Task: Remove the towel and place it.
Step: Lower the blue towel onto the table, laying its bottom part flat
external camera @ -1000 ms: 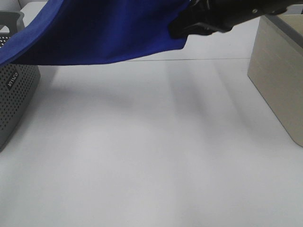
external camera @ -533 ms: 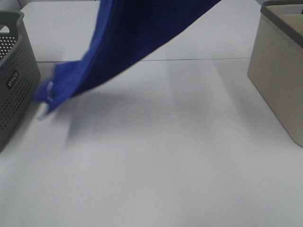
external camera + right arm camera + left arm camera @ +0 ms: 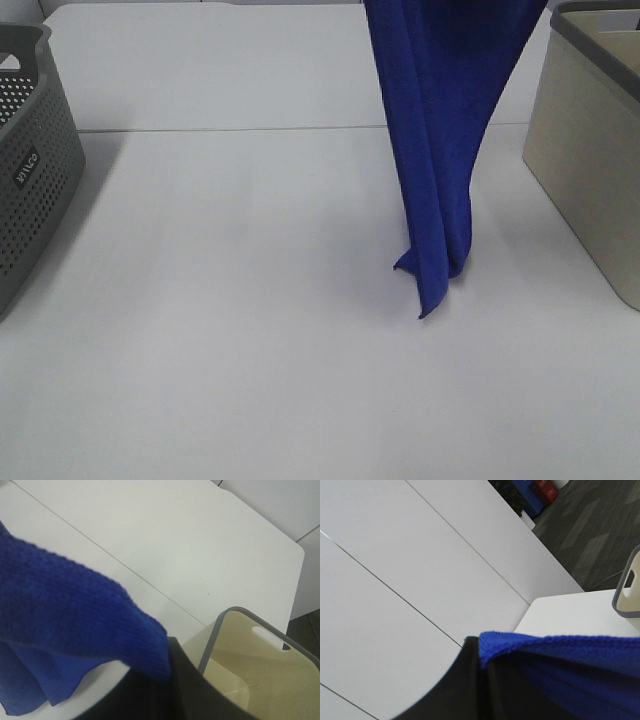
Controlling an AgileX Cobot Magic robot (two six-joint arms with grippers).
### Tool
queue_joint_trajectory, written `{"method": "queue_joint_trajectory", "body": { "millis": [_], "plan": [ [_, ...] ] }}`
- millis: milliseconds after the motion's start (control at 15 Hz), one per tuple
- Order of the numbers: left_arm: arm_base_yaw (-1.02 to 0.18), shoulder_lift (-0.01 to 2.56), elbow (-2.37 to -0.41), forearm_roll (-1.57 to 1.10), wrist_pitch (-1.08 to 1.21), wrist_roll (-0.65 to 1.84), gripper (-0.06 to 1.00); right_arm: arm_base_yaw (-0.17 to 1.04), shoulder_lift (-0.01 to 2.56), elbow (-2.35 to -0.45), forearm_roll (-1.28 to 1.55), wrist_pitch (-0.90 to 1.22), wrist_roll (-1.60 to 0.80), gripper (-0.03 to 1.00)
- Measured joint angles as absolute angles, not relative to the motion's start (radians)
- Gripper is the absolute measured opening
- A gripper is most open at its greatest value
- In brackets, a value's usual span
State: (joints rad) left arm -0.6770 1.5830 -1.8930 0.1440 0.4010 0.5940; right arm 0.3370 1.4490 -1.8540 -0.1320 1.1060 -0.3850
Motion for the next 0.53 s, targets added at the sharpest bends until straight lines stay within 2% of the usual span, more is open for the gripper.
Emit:
{"method": "queue_joint_trajectory", "body": {
  "millis": [333,533],
  "plan": [
    [-0.677,1.566,-1.893,0.144,0.457,0.576,0.00,0.337,1.447,-2.012,-0.132,1.212,-0.386,0.02],
    [-0.677,1.558,-1.893,0.139,0.464,0.572,0.00,0.337,1.447,-2.044,-0.131,1.219,-0.386,0.02]
  ]
}}
